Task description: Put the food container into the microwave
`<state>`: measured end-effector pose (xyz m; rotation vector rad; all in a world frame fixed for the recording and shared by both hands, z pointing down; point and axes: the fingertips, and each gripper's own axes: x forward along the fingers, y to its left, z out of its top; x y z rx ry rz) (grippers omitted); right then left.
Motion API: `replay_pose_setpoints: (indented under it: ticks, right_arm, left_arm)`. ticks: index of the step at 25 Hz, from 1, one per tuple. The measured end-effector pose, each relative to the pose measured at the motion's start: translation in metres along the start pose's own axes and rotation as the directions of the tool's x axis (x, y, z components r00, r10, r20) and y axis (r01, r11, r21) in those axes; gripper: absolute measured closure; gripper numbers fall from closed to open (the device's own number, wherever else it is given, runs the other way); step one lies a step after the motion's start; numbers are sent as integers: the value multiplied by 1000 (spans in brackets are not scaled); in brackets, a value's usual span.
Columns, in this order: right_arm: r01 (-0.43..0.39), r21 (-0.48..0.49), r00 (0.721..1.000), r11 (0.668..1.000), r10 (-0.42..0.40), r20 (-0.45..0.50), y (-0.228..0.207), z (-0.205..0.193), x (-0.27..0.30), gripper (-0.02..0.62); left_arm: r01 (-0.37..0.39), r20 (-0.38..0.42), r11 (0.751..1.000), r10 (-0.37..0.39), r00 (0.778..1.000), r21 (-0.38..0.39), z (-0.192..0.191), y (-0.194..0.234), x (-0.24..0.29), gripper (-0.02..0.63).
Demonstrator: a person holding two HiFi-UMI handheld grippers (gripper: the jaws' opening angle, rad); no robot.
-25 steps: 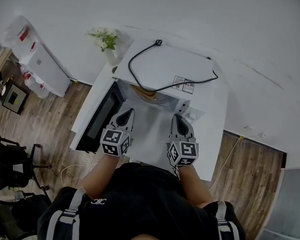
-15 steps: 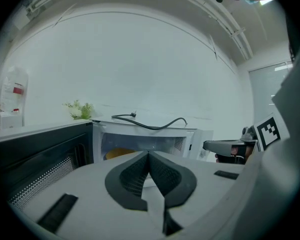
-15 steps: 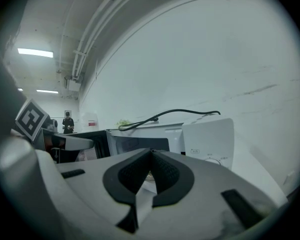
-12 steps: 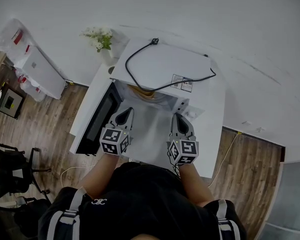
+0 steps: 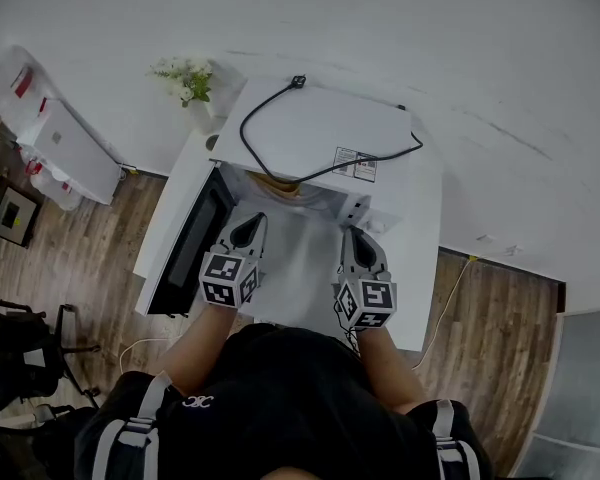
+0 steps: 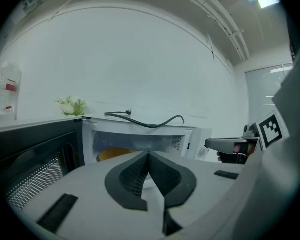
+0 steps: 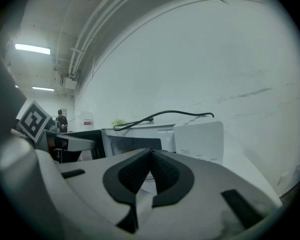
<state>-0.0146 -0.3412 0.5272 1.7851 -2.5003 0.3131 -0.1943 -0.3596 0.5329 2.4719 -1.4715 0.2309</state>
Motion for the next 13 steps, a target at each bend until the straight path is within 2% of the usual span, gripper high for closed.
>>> replay_pose_setpoints:
  ticks: [13]
  right_arm:
    - [10, 5, 1000, 1000, -10, -5, -3, -2, 3, 592]
  left_arm:
    - [17, -5, 1000, -17, 1000, -3, -1, 0, 6, 604]
